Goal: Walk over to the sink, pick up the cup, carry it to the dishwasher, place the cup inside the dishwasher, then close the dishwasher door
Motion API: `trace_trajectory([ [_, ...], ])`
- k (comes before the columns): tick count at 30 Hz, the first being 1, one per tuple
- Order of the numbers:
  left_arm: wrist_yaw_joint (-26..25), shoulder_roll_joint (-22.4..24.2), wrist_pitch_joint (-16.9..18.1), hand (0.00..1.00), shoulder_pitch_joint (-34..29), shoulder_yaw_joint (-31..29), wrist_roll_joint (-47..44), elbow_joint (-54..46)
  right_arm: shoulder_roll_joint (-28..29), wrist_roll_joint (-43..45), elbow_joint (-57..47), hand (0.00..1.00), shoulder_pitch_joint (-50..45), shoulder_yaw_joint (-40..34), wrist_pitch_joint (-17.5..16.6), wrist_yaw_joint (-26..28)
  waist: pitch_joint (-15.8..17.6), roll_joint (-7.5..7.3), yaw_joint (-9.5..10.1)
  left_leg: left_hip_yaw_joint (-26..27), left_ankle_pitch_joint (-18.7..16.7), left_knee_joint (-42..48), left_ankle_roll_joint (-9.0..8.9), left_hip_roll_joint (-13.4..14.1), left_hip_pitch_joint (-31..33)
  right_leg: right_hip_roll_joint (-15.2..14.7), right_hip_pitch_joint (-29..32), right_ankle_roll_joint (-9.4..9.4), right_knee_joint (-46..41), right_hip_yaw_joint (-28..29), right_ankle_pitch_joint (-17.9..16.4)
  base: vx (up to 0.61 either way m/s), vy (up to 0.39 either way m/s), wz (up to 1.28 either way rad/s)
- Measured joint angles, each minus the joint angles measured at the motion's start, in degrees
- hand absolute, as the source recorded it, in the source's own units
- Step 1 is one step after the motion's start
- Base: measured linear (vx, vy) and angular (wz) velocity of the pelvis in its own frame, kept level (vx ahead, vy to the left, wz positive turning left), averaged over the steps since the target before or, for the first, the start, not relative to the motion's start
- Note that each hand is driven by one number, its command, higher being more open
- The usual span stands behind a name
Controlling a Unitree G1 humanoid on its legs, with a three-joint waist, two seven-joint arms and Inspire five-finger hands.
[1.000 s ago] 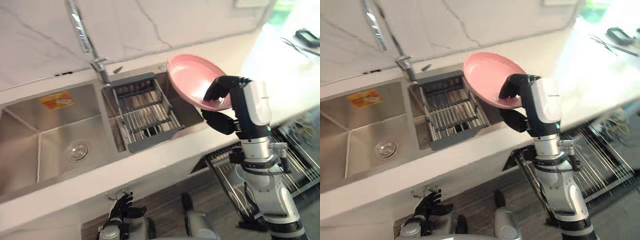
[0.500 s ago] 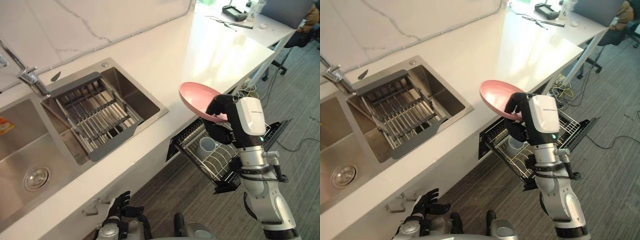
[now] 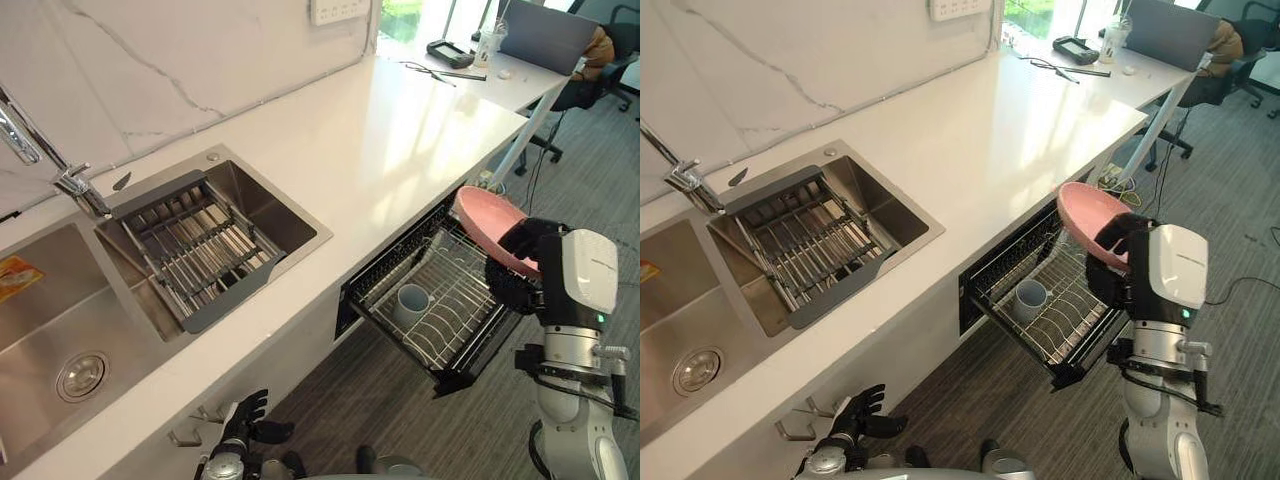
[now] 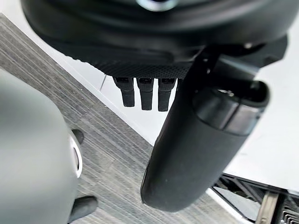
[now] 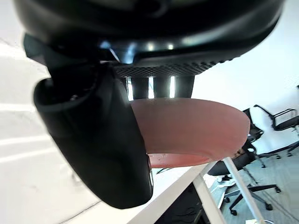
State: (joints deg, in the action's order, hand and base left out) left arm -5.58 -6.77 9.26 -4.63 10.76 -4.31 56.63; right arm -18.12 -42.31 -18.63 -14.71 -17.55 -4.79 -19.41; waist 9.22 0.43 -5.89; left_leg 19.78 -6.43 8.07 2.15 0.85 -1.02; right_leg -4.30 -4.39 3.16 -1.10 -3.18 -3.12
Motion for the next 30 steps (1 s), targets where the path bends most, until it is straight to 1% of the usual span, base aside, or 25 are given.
trace_trajectory([
  [4,0.67,0.09,0.00,0.90,-0.26,0.83,0.01,-0.12,-0.02,0.00,3.41,0.30,0.02,-1.88,1.93,-0.15,-0.13,1.26,-0.01,-0.16,0.85,-1.41,0.19,-0.64,0.70,-0.33,1.32,0.06,-0.06,-0.38,0.02,0.00,0.018,0.03],
  [6,0.67,0.22,0.02,0.90,-0.25,0.83,0.01,-0.25,-0.21,0.00,4.26,0.30,0.12,-2.72,2.28,-0.16,0.26,2.00,-0.25,-0.61,1.51,-2.13,0.42,-1.03,1.64,-0.55,2.38,0.17,-0.15,-0.80,0.09,0.01,0.012,0.13],
  [8,0.65,0.55,0.04,0.90,-0.25,0.85,-0.03,-0.56,-0.94,0.03,5.98,0.30,1.35,-3.11,2.59,-0.34,1.31,3.16,-0.90,-1.81,1.87,-2.19,0.72,-1.42,3.17,-0.82,3.77,0.24,-0.44,-1.51,0.11,0.01,0.016,0.16],
  [9,0.65,0.64,0.04,0.90,-0.25,0.84,-0.04,-0.79,-1.24,0.03,6.65,0.30,2.01,-3.11,2.60,-0.43,1.72,3.49,-0.96,-1.85,1.92,-2.15,0.78,-1.46,3.52,-0.86,4.20,0.25,-0.67,-1.53,0.10,0.00,0.024,0.04],
  [11,0.58,1.11,0.08,0.90,-0.22,0.86,-0.17,-2.07,-2.90,0.57,9.52,0.30,5.54,-3.11,2.93,-0.63,3.55,4.74,-0.97,-1.93,2.31,-1.82,1.29,-1.59,5.16,-1.04,6.24,0.30,-1.71,-1.37,0.08,-0.01,0.015,-0.02],
  [13,0.56,1.34,0.65,0.90,-0.07,0.92,-0.19,-2.74,-4.10,1.18,11.90,0.30,8.30,-3.10,3.29,-0.65,4.96,5.63,-0.95,-2.03,2.48,-1.71,1.37,-1.63,6.13,-1.12,7.41,0.34,-2.33,-1.35,0.05,-0.02,0.012,0.01],
  [17,0.49,1.60,1.35,0.90,0.67,0.93,-0.30,-4.21,-6.72,4.70,16.61,0.30,13.86,-3.09,3.60,-0.78,8.41,6.83,-0.78,-2.74,2.73,-0.57,1.44,-1.58,8.58,-1.26,10.30,0.46,-4.93,-1.44,-0.48,-0.05,0.009,0.03],
  [21,0.39,1.63,1.43,0.90,2.08,0.89,-0.64,-4.54,-8.90,6.13,21.47,0.30,17.56,-3.07,3.59,-1.45,10.76,6.94,-0.45,-3.37,3.61,-0.46,1.62,-1.83,10.41,-1.63,13.15,0.36,-7.77,-1.82,-1.38,-0.06,0.000,0.09],
  [24,-0.42,1.66,1.75,0.90,2.37,0.85,-1.44,-4.89,-9.90,8.82,26.73,0.30,20.54,-3.05,3.79,-2.04,11.87,7.09,-0.03,-4.17,4.19,-0.56,1.64,-2.02,11.61,-1.82,14.82,0.21,-9.24,-2.28,-1.76,-0.05,-0.005,0.11],
  [30,-0.67,1.59,2.38,0.90,3.54,0.82,-1.69,-5.00,-12.22,13.99,32.95,0.30,26.79,-1.72,3.69,-2.61,13.98,7.29,0.56,-4.96,6.14,-2.18,1.62,-2.48,12.88,-2.12,17.65,-0.06,-11.68,-2.37,-2.15,-0.04,-0.001,0.06],
])
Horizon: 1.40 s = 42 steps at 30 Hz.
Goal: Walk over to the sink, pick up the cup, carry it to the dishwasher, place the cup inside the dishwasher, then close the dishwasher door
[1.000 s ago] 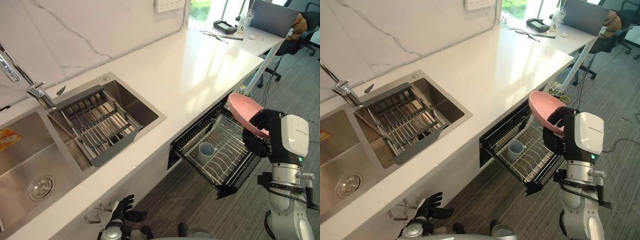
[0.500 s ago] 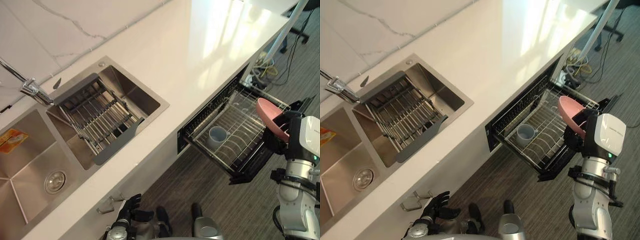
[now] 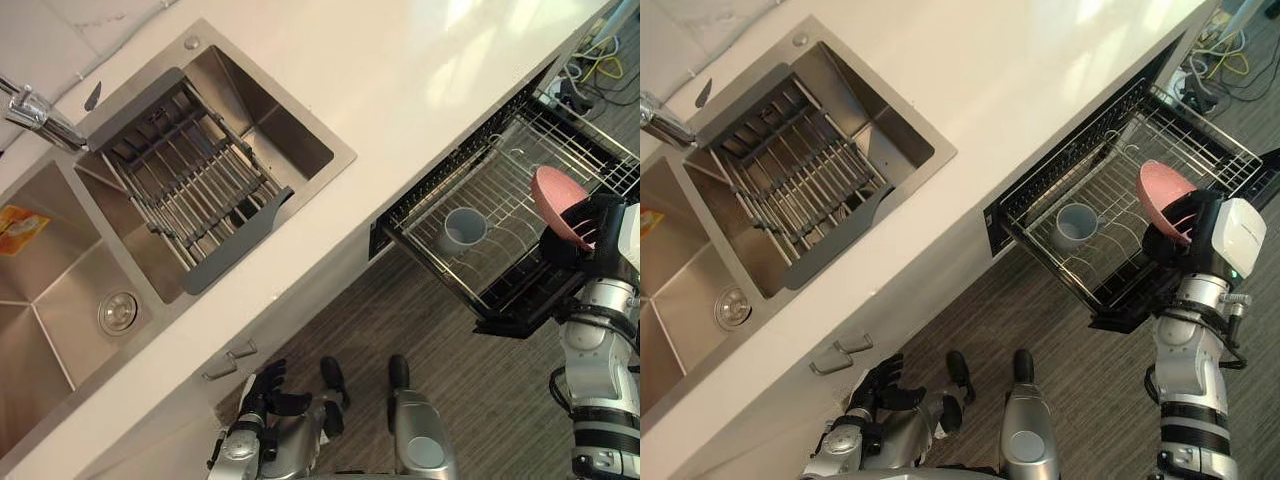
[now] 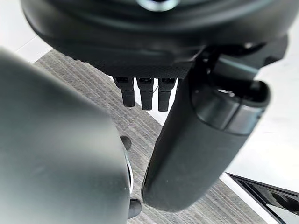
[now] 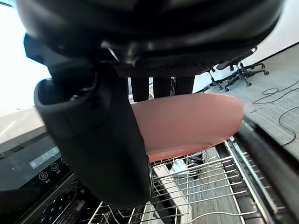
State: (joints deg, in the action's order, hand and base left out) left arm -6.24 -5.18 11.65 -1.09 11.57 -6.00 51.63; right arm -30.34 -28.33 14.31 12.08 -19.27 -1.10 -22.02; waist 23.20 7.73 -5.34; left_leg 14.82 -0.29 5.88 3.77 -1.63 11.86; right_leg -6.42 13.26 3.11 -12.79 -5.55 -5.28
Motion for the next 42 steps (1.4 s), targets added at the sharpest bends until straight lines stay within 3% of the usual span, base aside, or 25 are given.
trace_trajectory([
  [14,0.02,0.16,1.21,0.90,0.99,-0.19,-2.31,-0.21,-4.32,6.36,14.43,0.30,13.49,9.00,-0.37,1.21,1.89,0.86,1.49,-1.65,3.45,-3.57,0.22,-0.80,1.38,-0.45,2.92,-0.19,-1.42,-1.30,0.00,-0.01,0.005,0.06],
  [15,0.02,0.17,1.22,0.90,0.99,-0.29,-2.40,-0.22,-4.39,6.39,14.90,0.90,14.10,9.11,-0.36,1.31,1.89,0.85,1.53,-1.72,3.50,-3.61,0.26,-0.81,1.39,-0.46,2.92,-0.19,-1.41,-1.34,0.00,0.02,-0.002,0.05],
  [27,-0.10,0.37,1.27,0.90,1.01,-0.56,-3.12,-1.20,-5.40,7.49,16.84,0.90,16.93,9.90,-0.30,0.36,2.25,1.19,2.89,-3.34,3.93,-3.88,0.12,-1.11,1.64,-0.61,2.90,-0.21,-1.35,-1.91,0.00,0.00,0.001,0.03],
  [32,-0.20,0.58,1.20,0.90,1.00,-1.08,-3.13,-1.23,-4.09,7.48,15.51,0.90,16.16,6.91,-0.25,-0.41,2.25,1.19,3.01,-3.46,4.09,-4.19,0.09,-1.15,1.57,-0.63,2.90,-0.21,-1.34,-2.03,0.00,0.00,0.000,0.01],
  [42,-0.97,0.84,1.02,0.90,1.00,-1.31,-3.07,-1.25,0.17,6.58,2.32,0.90,7.33,1.45,-0.14,-1.67,2.27,1.13,2.99,-3.40,4.09,-4.83,0.08,-1.15,0.28,-0.53,1.94,-0.20,-1.13,-1.74,0.01,0.00,0.000,-0.01],
])
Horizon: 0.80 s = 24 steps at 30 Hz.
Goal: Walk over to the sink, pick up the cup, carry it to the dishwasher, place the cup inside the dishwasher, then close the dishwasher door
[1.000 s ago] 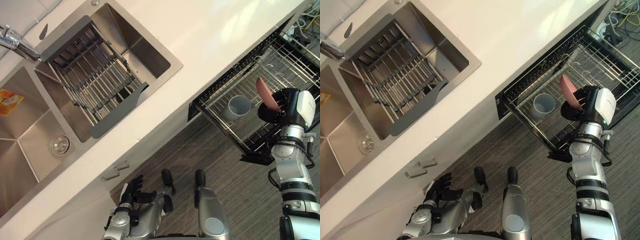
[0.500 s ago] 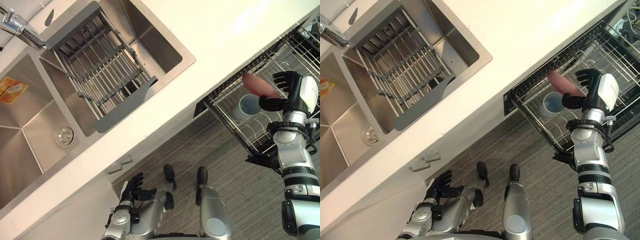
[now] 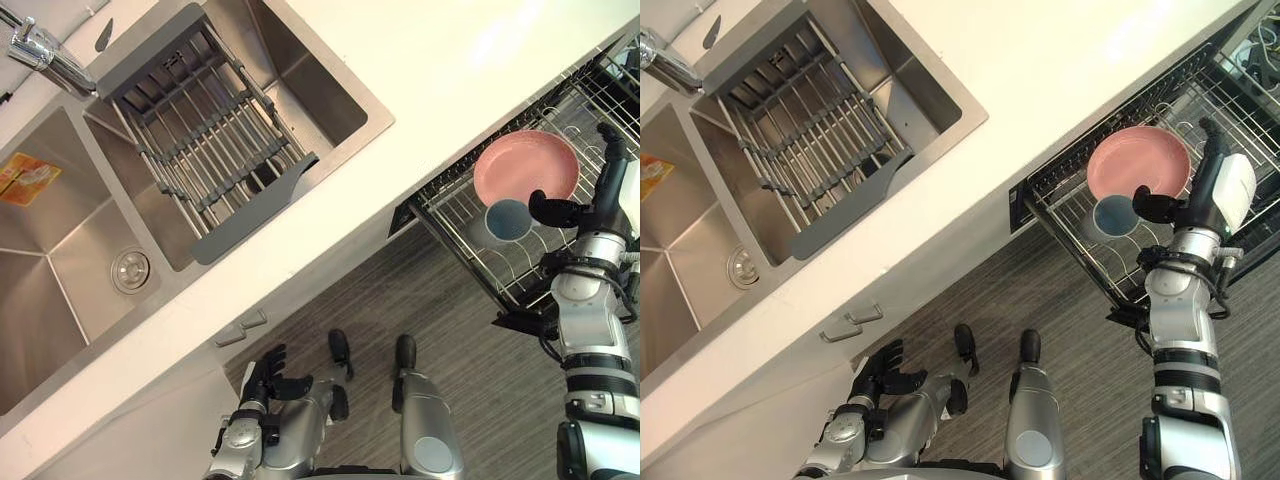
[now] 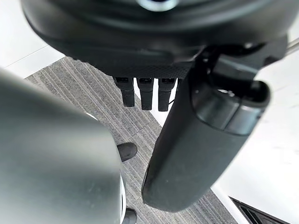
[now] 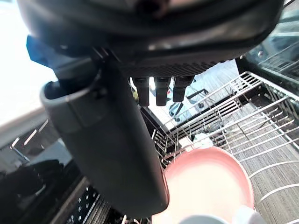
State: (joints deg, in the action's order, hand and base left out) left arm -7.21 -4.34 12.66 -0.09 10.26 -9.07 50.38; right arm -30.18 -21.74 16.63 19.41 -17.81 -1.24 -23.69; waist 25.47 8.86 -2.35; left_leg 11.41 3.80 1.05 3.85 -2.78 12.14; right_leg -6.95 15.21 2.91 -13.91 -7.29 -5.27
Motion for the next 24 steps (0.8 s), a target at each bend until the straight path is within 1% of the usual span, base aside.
trace_trajectory([
  [2,-0.01,0.19,-0.12,0.90,0.00,-0.42,0.02,0.03,1.42,-0.37,-2.94,0.90,-2.11,-1.54,0.05,-0.34,0.02,-0.06,-0.02,0.01,0.03,-0.33,-0.04,-0.02,-0.42,0.02,-0.30,0.00,0.10,0.03,0.00,0.00,0.000,0.00],
  [3,-0.01,0.40,-0.32,0.90,0.00,-1.05,0.06,0.04,2.87,-0.43,-6.07,0.90,-4.25,-3.17,0.06,-0.53,0.04,-0.11,-0.08,0.02,0.13,-0.72,-0.10,-0.03,-0.67,0.06,-0.44,0.03,0.22,0.05,0.02,0.00,0.000,0.00],
  [8,-0.03,0.52,-0.66,0.90,-0.03,-1.51,0.15,0.07,7.11,-0.40,-12.31,0.90,-9.22,-7.10,0.03,-1.28,0.00,-0.41,-0.23,0.06,0.17,-1.24,-0.16,0.01,-1.78,0.20,-1.66,0.09,0.99,0.04,0.09,0.02,0.000,-0.01],
  [12,0.00,0.52,-1.26,0.90,-0.08,-3.38,0.89,0.09,11.87,0.79,-15.73,0.90,-13.59,-9.67,-0.53,-1.68,-0.38,-2.05,-0.31,0.27,0.14,-2.05,-0.21,0.14,-2.90,0.47,-2.56,0.10,1.70,0.20,0.09,0.03,-0.003,-0.04],
  [13,0.04,0.50,-1.55,0.90,-0.07,-4.01,1.30,0.09,14.01,2.73,-16.69,0.90,-15.63,-11.10,-1.37,-1.80,-0.71,-2.72,-0.31,0.36,0.11,-2.25,-0.26,0.20,-3.22,0.54,-2.94,0.10,1.95,0.18,0.09,0.04,-0.007,0.00],
  [15,0.06,0.41,-1.77,0.90,-0.08,-4.30,1.40,0.10,16.48,5.34,-17.63,0.90,-17.76,-12.97,-1.95,-2.04,-1.07,-3.39,-0.29,0.44,0.01,-2.46,-0.41,0.23,-3.89,0.58,-3.69,0.10,2.35,0.13,0.09,0.05,-0.004,-0.01],
  [16,0.10,0.27,-1.95,0.90,-0.09,-4.77,1.46,0.18,18.53,7.32,-17.67,0.90,-18.92,-14.58,-2.43,-2.32,-1.50,-4.06,-0.31,0.55,-0.10,-2.58,-0.55,0.27,-4.46,0.64,-4.34,0.10,2.80,0.14,0.08,0.05,-0.002,-0.04],
  [17,0.10,0.37,-2.14,0.90,-0.09,-5.59,1.77,0.50,20.43,9.64,-17.70,0.90,-20.15,-16.22,-2.80,-2.59,-2.13,-4.75,-0.26,0.65,-0.27,-2.82,-0.78,0.33,-4.89,0.71,-4.78,0.10,3.04,0.15,0.04,0.04,-0.002,-0.04],
  [18,0.13,0.40,-2.23,0.90,-0.09,-6.00,1.91,0.95,21.30,10.87,-17.69,0.90,-20.80,-17.10,-2.90,-2.69,-2.62,-5.04,-0.25,0.70,-0.39,-2.82,-0.92,0.38,-4.91,0.75,-4.87,0.09,3.16,0.14,0.02,0.04,-0.006,-0.03],
  [20,0.15,0.37,-2.56,0.90,-0.12,-6.60,2.28,1.64,24.25,16.59,-17.69,0.90,-23.18,-20.51,-3.78,-3.10,-4.00,-6.16,-0.21,1.17,-0.88,-2.81,-1.02,0.53,-5.80,0.86,-5.87,-0.01,3.58,0.23,-0.14,0.05,-0.009,-0.06],
  [21,0.15,0.37,-2.59,0.90,-0.12,-6.73,2.29,1.76,24.81,18.25,-17.69,0.90,-23.68,-21.25,-4.02,-3.31,-4.17,-6.37,-0.20,1.41,-1.11,-2.78,-1.12,0.57,-6.21,0.88,-6.31,0.00,3.69,0.31,-0.21,0.04,-0.008,-0.10],
  [24,0.40,1.72,-3.04,0.90,-0.70,-8.42,2.29,2.22,27.30,26.81,-17.69,0.90,-26.69,-25.24,-6.09,-3.98,-6.84,-6.65,-0.11,2.25,-2.40,-2.08,-1.11,0.66,-7.08,0.89,-7.41,0.06,3.86,0.47,-0.72,0.06,-0.006,-0.08],
])
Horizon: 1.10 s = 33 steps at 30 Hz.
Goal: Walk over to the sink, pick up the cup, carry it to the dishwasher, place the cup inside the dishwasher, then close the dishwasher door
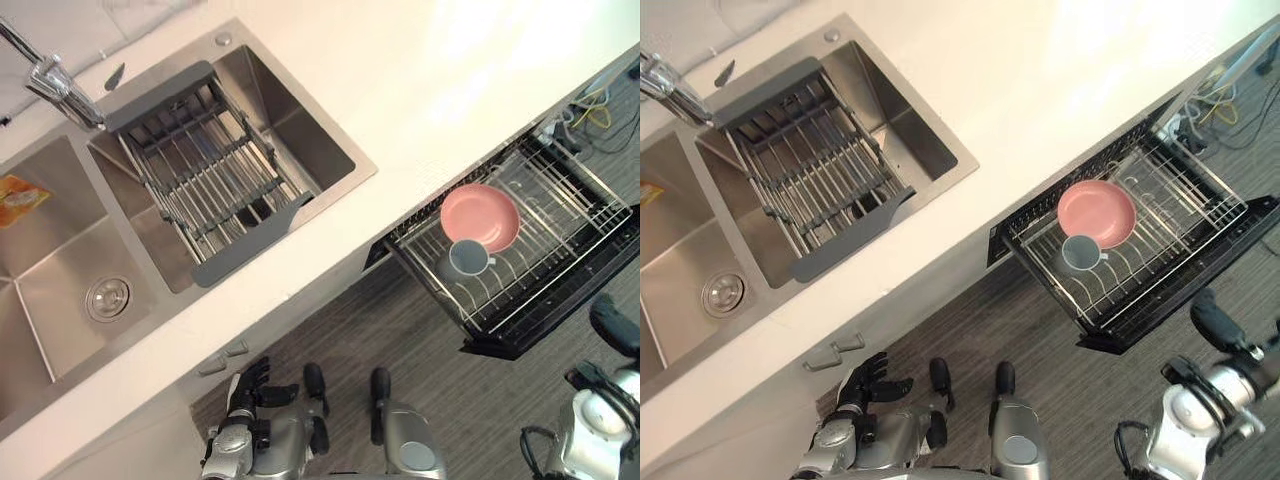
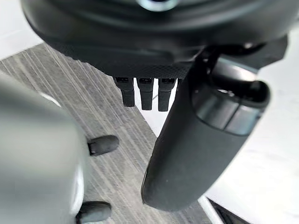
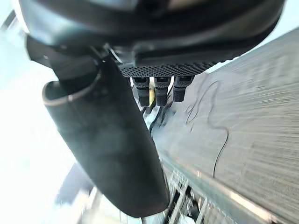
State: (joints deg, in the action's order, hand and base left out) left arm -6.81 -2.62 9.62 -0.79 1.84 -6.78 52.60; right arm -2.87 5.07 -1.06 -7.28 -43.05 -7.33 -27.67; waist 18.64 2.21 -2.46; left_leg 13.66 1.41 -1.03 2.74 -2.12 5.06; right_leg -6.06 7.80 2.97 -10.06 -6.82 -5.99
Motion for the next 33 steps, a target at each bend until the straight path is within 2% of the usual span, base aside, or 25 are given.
trace_trajectory([
  [5,0.61,1.51,-0.42,0.90,-0.74,-0.42,0.00,0.16,1.38,8.30,0.48,0.90,-3.58,-1.71,-0.92,0.58,-2.68,-0.09,-0.05,1.02,-3.12,2.81,-0.39,0.51,-0.61,0.01,-1.80,0.03,0.01,0.39,-0.84,0.05,-0.006,-0.08],
  [7,0.70,2.46,-0.53,0.90,-0.78,-0.41,-0.01,0.16,1.34,12.58,2.72,0.90,-3.95,-1.75,-1.91,2.66,-3.20,-0.15,-0.04,1.26,-4.19,4.15,-0.45,0.74,-0.71,0.03,-2.43,0.05,0.00,0.40,-1.12,0.04,-0.002,-0.06],
  [15,0.97,3.04,-0.57,0.90,-0.77,-0.38,-0.08,0.09,-0.19,28.18,14.82,0.90,-0.33,-1.74,-2.35,9.94,-3.49,-0.19,0.08,2.87,-5.45,6.53,-0.65,1.19,-0.26,-0.07,-2.39,0.10,-0.95,0.46,-2.14,0.01,0.001,-0.01],
  [20,1.94,2.79,-0.54,0.90,-0.68,-0.31,-1.23,-0.14,-4.06,36.53,18.75,0.90,2.12,-1.62,-2.39,14.77,-3.46,-0.20,0.17,3.07,-5.91,7.69,-0.71,1.24,1.05,-0.46,-0.52,0.10,-3.38,0.49,-3.49,0.01,-0.003,0.02],
  [29,2.58,2.45,-0.38,0.90,-0.87,-0.31,-2.32,-1.17,-7.17,44.35,24.48,0.90,6.55,2.76,-2.40,19.81,-3.39,0.07,1.14,3.92,-6.10,9.25,-1.02,1.24,3.09,-1.25,2.51,0.22,-6.98,0.44,-4.62,-0.02,0.004,0.01],
  [33,3.08,2.19,0.32,0.90,-0.87,-0.18,-3.40,-1.24,-8.76,47.39,25.06,0.90,7.92,6.88,-2.46,21.48,-3.18,0.90,1.59,3.95,-6.06,9.62,-0.96,0.86,4.76,-1.88,4.20,0.34,-8.00,0.28,-4.85,-0.05,0.028,0.05],
])
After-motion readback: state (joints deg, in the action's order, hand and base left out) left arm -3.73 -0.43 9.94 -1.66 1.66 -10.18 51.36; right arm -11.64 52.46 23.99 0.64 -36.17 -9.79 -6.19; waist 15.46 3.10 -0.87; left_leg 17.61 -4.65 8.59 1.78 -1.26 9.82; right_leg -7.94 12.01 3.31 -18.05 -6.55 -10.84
